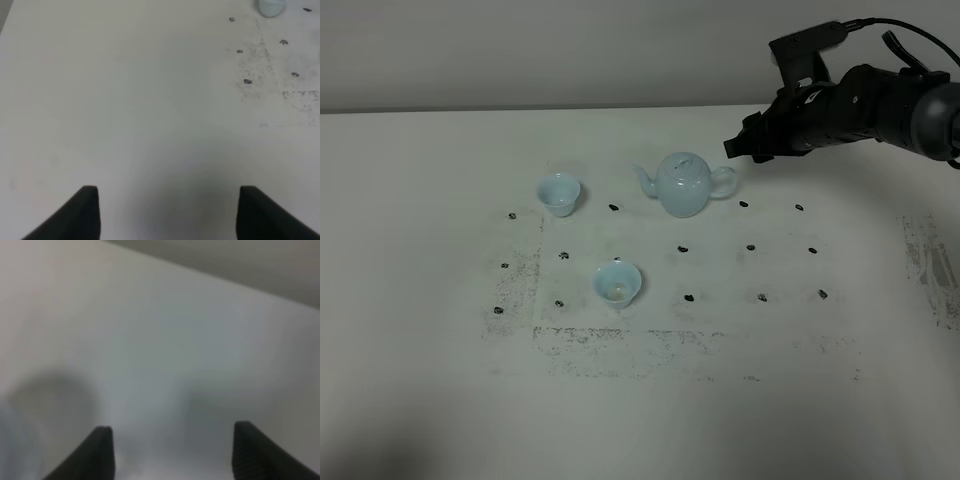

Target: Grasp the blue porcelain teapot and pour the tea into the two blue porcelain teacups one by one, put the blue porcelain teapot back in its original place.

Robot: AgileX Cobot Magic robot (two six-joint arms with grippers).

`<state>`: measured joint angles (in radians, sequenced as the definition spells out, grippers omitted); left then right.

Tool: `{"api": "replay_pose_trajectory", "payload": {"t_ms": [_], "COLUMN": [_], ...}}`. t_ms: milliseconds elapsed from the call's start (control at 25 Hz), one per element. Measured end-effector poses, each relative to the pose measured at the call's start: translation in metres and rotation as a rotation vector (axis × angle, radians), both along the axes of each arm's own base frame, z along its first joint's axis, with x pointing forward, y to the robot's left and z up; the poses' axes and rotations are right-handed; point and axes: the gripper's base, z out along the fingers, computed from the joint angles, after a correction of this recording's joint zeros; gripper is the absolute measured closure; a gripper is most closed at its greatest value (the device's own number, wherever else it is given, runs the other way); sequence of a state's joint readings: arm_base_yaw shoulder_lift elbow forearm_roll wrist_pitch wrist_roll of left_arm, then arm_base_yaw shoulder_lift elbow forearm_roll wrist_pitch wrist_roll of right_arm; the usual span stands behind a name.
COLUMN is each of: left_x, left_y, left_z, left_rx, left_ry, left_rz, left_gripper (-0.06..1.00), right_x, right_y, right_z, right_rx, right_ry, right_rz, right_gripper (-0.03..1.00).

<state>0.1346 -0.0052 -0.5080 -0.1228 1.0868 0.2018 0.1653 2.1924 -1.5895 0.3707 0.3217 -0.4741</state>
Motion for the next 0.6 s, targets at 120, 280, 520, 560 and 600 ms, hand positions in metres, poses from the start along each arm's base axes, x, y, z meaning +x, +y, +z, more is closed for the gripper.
{"api": "replay_pose_trajectory", "payload": {"t_ms": [120, 280, 520, 560, 600], "left_x": [0.0, 0.0, 0.0, 0.0, 0.0], "left_y": [0.0, 0.0, 0.0, 0.0, 0.0], "left_z": [0.0, 0.0, 0.0, 0.0, 0.0], "left_rx": [0.0, 0.0, 0.0, 0.0, 0.0], "left_ry": [0.0, 0.0, 0.0, 0.0, 0.0], "left_rz": [0.0, 0.0, 0.0, 0.0, 0.0], "left_gripper": [0.39, 0.39, 0.39, 0.39, 0.39], "right_x": [-0.002, -0.003, -0.007, -0.008, -0.009], "right_y": [0.006, 0.011, 0.019, 0.019, 0.021], "right_z": [0.0, -0.001, -0.019, -0.022, -0.025], "right_rx": [0.016, 0.028, 0.027, 0.027, 0.026], "right_ry": [0.013, 0.02, 0.102, 0.118, 0.132], "right_rz": [0.006, 0.009, 0.036, 0.042, 0.048], "right_gripper": [0.44, 0.44, 0.44, 0.44, 0.44]}}
